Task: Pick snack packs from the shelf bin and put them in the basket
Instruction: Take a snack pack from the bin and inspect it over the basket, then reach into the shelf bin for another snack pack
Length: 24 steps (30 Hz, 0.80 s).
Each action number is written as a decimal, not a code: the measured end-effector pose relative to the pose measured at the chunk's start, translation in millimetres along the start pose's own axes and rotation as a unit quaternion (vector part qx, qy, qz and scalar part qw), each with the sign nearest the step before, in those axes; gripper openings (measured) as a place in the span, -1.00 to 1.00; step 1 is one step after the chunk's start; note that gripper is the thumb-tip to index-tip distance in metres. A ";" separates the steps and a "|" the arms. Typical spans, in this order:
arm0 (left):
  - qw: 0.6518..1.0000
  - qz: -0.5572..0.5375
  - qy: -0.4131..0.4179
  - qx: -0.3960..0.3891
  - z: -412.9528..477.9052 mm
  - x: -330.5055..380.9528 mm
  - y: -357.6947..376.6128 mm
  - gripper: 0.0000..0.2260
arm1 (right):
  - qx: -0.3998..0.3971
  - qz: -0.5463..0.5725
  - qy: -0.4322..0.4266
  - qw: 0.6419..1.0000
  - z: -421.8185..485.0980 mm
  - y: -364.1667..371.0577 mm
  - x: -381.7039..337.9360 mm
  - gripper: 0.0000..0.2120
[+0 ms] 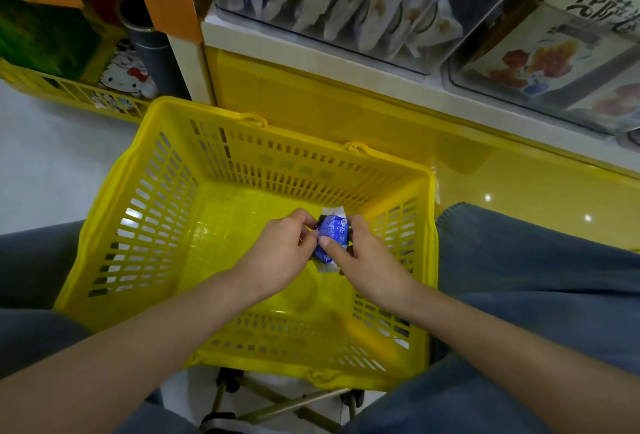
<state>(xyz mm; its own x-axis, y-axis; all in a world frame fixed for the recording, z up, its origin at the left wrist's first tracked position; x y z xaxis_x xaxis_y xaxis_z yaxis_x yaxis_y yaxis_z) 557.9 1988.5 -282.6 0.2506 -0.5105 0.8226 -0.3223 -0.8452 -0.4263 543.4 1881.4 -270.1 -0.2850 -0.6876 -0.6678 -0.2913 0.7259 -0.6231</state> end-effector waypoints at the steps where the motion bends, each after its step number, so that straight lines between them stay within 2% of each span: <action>1: 1.000 0.001 0.001 0.005 0.8 -1.6 1.8 -0.86 | 0.006 -0.005 0.004 1.000 0.3 1.0 4.6 -0.75; 4: 1.000 -0.002 -0.003 0.018 2.8 -8.5 9.7 -0.90 | 0.028 -0.002 0.016 0.999 2.1 6.2 16.5 -0.84; 14: 0.992 -0.084 -0.063 0.071 -1.7 -41.7 31.2 -0.90 | 0.005 0.133 0.097 0.986 0.9 29.1 47.3 -0.71; 18: 0.991 -0.090 -0.036 0.096 2.6 -38.5 27.8 -0.79 | 0.016 0.181 0.100 0.978 2.2 30.4 45.9 -0.66; 21: 0.992 -0.062 0.005 0.110 4.0 -31.3 21.2 -0.88 | 0.012 0.164 0.083 0.983 2.5 32.1 45.8 -0.70; 24: 0.990 -0.054 0.010 0.131 3.4 -32.4 15.3 -0.88 | 0.005 0.165 0.067 0.984 -0.7 33.9 44.1 -0.67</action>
<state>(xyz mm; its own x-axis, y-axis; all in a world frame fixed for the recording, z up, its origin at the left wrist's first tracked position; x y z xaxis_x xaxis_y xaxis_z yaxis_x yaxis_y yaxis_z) 548.0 1991.6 -317.1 0.2523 -0.4132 0.8750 -0.0466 -0.9084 -0.4155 520.4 1875.7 -320.4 -0.4815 -0.4092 -0.7751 -0.1543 0.9101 -0.3846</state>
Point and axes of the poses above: each hand's wrist, its own z-axis towards the middle knuckle, its own y-axis out of the palm, x = y × z, the point moved 9 cm from there along z, towards the middle knuckle, and after that the axes turned 5 degrees about x, right-handed, at the moved point
